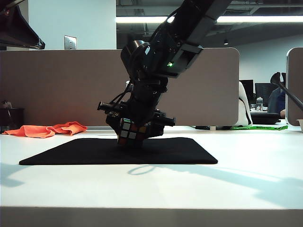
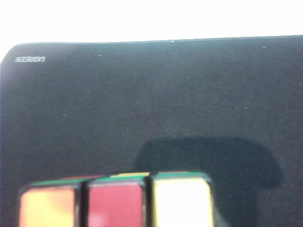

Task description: Pick up the cube on the right side of the mouse pad, then place it in the center of the mouse pad.

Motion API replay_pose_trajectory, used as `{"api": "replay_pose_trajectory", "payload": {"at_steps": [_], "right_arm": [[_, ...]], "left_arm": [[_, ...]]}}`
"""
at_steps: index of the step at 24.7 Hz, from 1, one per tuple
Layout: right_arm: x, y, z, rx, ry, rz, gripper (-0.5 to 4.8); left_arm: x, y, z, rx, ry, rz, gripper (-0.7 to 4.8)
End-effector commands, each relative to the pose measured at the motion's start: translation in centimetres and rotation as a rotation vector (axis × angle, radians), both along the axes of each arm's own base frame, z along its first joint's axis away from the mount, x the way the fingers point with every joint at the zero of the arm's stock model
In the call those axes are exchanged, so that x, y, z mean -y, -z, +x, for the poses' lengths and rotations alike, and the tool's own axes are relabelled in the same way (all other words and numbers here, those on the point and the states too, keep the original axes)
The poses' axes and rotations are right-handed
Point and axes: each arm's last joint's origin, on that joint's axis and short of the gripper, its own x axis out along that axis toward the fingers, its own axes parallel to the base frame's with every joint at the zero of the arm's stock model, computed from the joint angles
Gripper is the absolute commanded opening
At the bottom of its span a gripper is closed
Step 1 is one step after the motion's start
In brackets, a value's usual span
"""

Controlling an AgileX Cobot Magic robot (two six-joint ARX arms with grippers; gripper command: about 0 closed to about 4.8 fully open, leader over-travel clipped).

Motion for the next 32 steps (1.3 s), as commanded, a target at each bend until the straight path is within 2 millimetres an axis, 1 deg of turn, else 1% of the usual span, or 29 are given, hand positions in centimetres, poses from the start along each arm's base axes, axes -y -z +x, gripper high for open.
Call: {"api": "replay_pose_trajectory", "payload": {"at_steps": [1,7,13,15,17,18,21,22,23,24,25,26,27,29,32], "right_arm": [[-0.1,-0.5,0.1,0.014,-0.011,0.023,3.69],[-0.2,-1.4,-0.2,0.019,-0.028,0.038,3.69],[0.1,-3.2,-0.5,0.042,-0.029,0.059,3.70],[0.4,-4.3,-0.5,0.075,-0.042,0.045,3.70],[1.2,-6.0,-0.5,0.130,-0.033,-0.003,3.70],[2.0,-7.3,-0.4,0.170,-0.010,-0.029,3.69],[3.7,-9.3,0.0,0.207,0.037,-0.026,3.68],[4.6,-10.0,0.3,0.219,0.058,-0.023,3.56],[6.0,-11.1,0.6,0.234,0.100,-0.023,2.63],[7.0,-11.7,0.9,0.239,0.126,-0.025,1.65],[8.7,-12.6,1.3,0.247,0.158,-0.038,0.15],[9.5,-13.0,1.4,0.250,0.169,-0.047,-0.08],[11.3,-14.0,1.6,0.258,0.191,-0.082,-0.06],[12.7,-14.8,1.7,0.275,0.208,-0.100,-0.06],[15.5,-16.8,1.4,0.318,0.231,-0.161,-0.05]], "left_arm": [[0.0,-0.4,0.0,0.021,0.005,-0.005,-0.06],[0.0,-0.4,0.0,0.021,0.005,-0.005,-0.06],[0.0,-0.4,0.0,0.021,0.005,-0.005,-0.06],[0.0,-0.4,0.0,0.022,0.005,-0.005,-0.06],[0.0,-0.4,0.0,0.029,0.004,-0.006,-0.06],[0.0,-0.5,0.0,0.037,0.004,-0.008,-0.06],[0.0,-0.6,0.0,0.045,0.004,-0.009,-0.06],[0.0,-0.6,0.0,0.045,0.003,-0.009,-0.06],[0.0,-0.6,0.0,0.045,0.000,-0.009,-0.06],[0.0,-0.6,0.0,0.046,0.000,-0.009,-0.06],[0.0,-0.6,0.0,0.049,0.000,-0.009,-0.06],[0.0,-0.7,0.0,0.052,0.000,-0.011,-0.06],[0.0,-0.8,0.0,0.061,0.000,-0.012,-0.06],[0.0,-0.9,0.1,0.073,0.000,-0.018,-0.06],[0.0,-1.1,0.0,0.088,-0.002,-0.027,-0.06]]}}
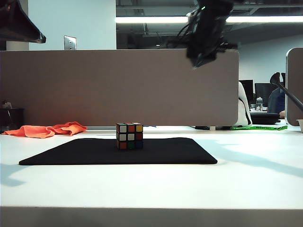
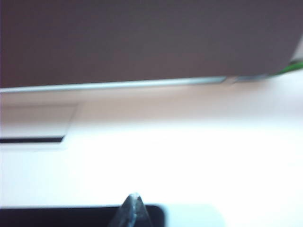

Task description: Pick up the cube on the right side of the mouse pad, then place it in the center of the mouse pad.

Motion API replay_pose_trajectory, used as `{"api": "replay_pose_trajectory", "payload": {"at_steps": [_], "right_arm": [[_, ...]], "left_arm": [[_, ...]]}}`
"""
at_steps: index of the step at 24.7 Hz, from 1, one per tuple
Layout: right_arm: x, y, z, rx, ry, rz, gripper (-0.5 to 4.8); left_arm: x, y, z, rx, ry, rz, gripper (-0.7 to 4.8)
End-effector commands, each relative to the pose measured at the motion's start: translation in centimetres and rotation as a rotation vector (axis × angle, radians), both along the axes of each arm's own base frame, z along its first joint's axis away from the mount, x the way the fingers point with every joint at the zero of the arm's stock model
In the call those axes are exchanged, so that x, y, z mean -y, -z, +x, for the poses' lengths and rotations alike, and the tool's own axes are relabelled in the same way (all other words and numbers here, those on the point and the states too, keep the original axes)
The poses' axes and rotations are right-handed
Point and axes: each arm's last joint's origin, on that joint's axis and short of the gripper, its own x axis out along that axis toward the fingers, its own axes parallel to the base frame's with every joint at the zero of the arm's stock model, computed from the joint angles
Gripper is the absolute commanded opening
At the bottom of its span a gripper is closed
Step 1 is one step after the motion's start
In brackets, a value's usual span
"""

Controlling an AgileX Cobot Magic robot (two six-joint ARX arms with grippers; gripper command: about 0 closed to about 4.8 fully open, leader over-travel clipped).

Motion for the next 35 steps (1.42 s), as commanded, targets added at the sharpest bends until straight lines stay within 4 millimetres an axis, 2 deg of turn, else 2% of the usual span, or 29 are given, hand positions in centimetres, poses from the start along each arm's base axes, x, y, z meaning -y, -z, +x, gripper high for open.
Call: {"api": "replay_pose_trajectory", "payload": {"at_steps": [1,4,7,10,14,17,21,27,35], "right_arm": [[2.6,-2.3,-0.8,0.059,0.019,-0.065,-0.05],[5.4,-3.1,-2.3,0.120,0.035,-0.046,-0.05],[7.8,-2.6,-4.6,0.168,0.035,-0.019,-0.05],[10.6,-1.1,-8.3,0.195,0.033,-0.040,-0.05],[12.6,0.5,-11.5,0.211,0.054,-0.038,-0.05],[14.3,2.4,-14.8,0.252,-0.009,-0.023,-0.05],[15.2,3.9,-16.9,0.239,0.001,-0.032,-0.05],[15.9,5.5,-20.8,0.276,0.006,-0.070,-0.05],[16.5,7.3,-24.3,0.332,0.029,-0.067,-0.05]], "left_arm": [[0.0,-0.6,-0.1,0.040,-0.001,-0.015,-0.06],[0.0,-0.7,-0.1,0.041,-0.001,-0.017,-0.06],[-0.1,-0.7,-0.1,0.030,-0.014,-0.051,-0.06],[-0.2,-1.2,-0.5,0.061,-0.018,-0.061,-0.06],[-0.4,-1.8,-1.1,0.098,-0.046,-0.065,-0.06],[-0.5,-2.1,-2.0,0.131,-0.046,-0.075,-0.06],[-0.7,-1.4,-2.7,0.113,-0.048,-0.108,-0.06],[-1.3,1.3,-5.7,0.130,-0.043,-0.172,-0.06],[-2.1,1.3,-9.1,0.195,-0.088,-0.181,-0.06]]}}
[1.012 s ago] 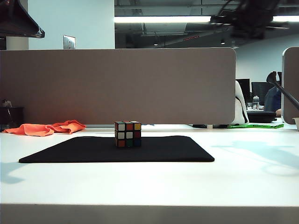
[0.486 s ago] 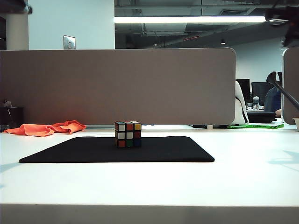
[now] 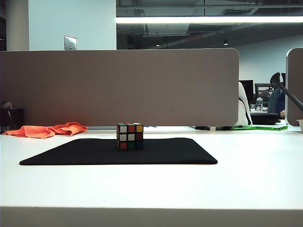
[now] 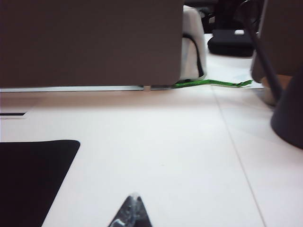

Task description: Pick up the cube on the right side of the mouse pad, then place it in the center of the mouse pad.

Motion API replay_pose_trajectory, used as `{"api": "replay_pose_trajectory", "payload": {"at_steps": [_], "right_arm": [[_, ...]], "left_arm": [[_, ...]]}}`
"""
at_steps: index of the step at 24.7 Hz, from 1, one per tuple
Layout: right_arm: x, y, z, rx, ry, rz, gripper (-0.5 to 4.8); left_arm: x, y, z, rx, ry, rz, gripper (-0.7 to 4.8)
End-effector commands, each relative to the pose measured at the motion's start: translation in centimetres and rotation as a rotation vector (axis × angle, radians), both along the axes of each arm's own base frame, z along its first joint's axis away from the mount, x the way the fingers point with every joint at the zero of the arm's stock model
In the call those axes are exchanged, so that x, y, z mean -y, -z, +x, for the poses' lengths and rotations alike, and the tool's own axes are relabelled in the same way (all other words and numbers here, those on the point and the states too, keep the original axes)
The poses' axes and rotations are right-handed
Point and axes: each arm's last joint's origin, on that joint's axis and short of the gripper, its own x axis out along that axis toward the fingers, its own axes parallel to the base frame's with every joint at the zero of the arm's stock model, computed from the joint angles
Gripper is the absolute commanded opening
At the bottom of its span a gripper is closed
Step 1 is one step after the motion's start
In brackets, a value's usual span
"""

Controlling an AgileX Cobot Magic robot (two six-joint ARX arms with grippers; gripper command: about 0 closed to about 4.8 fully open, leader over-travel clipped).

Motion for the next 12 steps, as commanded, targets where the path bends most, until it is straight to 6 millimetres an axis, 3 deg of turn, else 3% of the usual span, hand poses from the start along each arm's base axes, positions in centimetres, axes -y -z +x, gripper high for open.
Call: {"api": "replay_pose_trajectory", "payload": {"at_steps": [1,7,12], "right_arm": [[0.2,0.4,-1.5,0.056,0.001,0.002,-0.05],[0.4,1.8,-3.9,0.056,0.006,0.001,-0.05],[0.4,2.7,-5.2,0.051,0.010,0.004,-0.05]], "left_arm": [[-0.3,-0.3,-1.4,0.040,-0.009,-0.012,-0.06],[-0.8,0.5,-3.5,0.025,-0.020,-0.010,-0.06],[-0.9,0.5,-3.8,0.031,-0.048,-0.015,-0.06]]}}
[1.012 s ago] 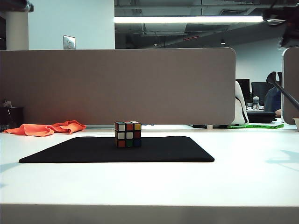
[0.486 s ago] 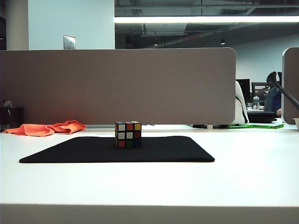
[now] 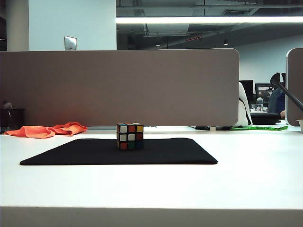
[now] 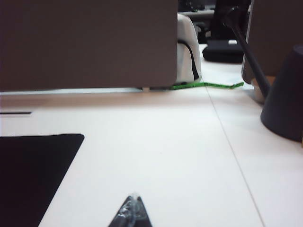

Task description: Pick up the cube on the right side of the mouse pad, then place it in the center of the mouse pad.

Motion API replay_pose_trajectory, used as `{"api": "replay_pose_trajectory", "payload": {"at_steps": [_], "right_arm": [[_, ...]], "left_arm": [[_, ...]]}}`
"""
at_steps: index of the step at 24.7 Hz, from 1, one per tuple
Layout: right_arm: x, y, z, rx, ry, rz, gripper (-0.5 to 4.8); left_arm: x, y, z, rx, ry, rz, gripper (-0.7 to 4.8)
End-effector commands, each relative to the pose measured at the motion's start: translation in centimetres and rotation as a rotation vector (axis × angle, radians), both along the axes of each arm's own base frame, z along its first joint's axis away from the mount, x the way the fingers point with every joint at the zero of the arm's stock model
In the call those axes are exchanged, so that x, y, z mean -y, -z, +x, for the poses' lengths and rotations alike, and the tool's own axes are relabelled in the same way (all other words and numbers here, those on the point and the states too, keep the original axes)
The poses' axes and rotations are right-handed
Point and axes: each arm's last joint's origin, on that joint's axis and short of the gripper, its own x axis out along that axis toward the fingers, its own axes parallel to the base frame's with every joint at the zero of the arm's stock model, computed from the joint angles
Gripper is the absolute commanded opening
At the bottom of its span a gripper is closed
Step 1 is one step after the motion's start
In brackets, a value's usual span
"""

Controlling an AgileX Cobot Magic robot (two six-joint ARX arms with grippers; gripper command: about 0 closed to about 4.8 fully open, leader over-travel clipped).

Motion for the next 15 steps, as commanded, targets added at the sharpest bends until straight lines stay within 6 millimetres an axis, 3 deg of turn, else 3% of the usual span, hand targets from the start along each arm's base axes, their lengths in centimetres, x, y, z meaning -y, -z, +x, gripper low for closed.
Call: {"api": "replay_pose_trajectory", "payload": {"at_steps": [1,11,15], "right_arm": [[0.1,0.3,-0.6,0.012,0.006,0.001,-0.05],[0.2,2.2,-1.9,0.065,0.028,0.009,-0.05],[0.2,3.0,-2.0,0.064,0.028,0.011,-0.05]], "left_arm": [[0.0,0.0,0.0,-0.001,-0.003,-0.003,-0.06],[-0.3,0.1,0.1,0.005,-0.114,0.043,-0.06],[-0.1,0.7,0.4,0.008,-0.076,0.052,-0.06]]}}
